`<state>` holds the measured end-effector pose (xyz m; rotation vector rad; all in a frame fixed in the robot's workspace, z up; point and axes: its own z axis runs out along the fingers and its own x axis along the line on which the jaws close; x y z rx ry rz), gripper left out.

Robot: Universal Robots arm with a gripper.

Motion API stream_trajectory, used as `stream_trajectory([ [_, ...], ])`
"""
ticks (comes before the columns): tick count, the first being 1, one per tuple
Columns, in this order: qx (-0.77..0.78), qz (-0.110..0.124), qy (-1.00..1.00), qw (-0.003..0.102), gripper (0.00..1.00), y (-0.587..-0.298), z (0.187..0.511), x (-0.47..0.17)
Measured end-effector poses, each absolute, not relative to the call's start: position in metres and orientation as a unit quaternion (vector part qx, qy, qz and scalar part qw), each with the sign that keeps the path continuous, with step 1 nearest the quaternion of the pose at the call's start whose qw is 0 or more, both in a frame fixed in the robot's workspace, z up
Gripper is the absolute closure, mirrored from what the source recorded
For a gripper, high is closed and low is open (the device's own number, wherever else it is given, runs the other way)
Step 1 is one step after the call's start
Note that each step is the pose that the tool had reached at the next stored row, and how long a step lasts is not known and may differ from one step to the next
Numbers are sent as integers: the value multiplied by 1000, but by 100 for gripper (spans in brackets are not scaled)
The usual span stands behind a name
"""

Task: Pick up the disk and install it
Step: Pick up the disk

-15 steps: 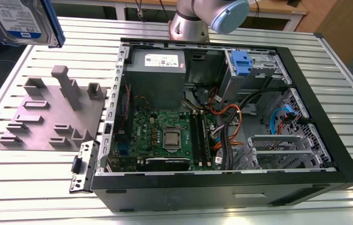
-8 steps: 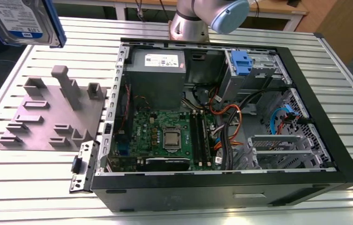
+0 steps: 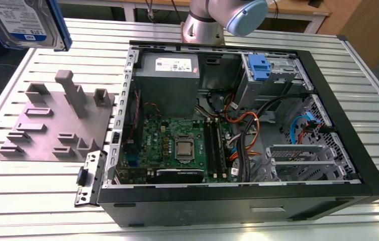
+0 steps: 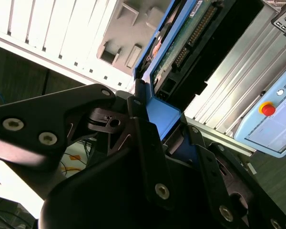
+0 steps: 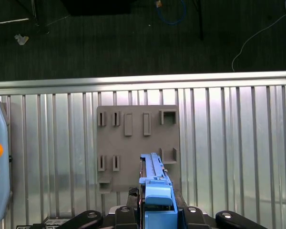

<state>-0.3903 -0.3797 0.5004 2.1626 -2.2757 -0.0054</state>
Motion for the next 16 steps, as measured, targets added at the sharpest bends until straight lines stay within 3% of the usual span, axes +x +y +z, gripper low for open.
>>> stream_trajectory([
  [16,689,-2,-725,1,64,-380,500,-387],
])
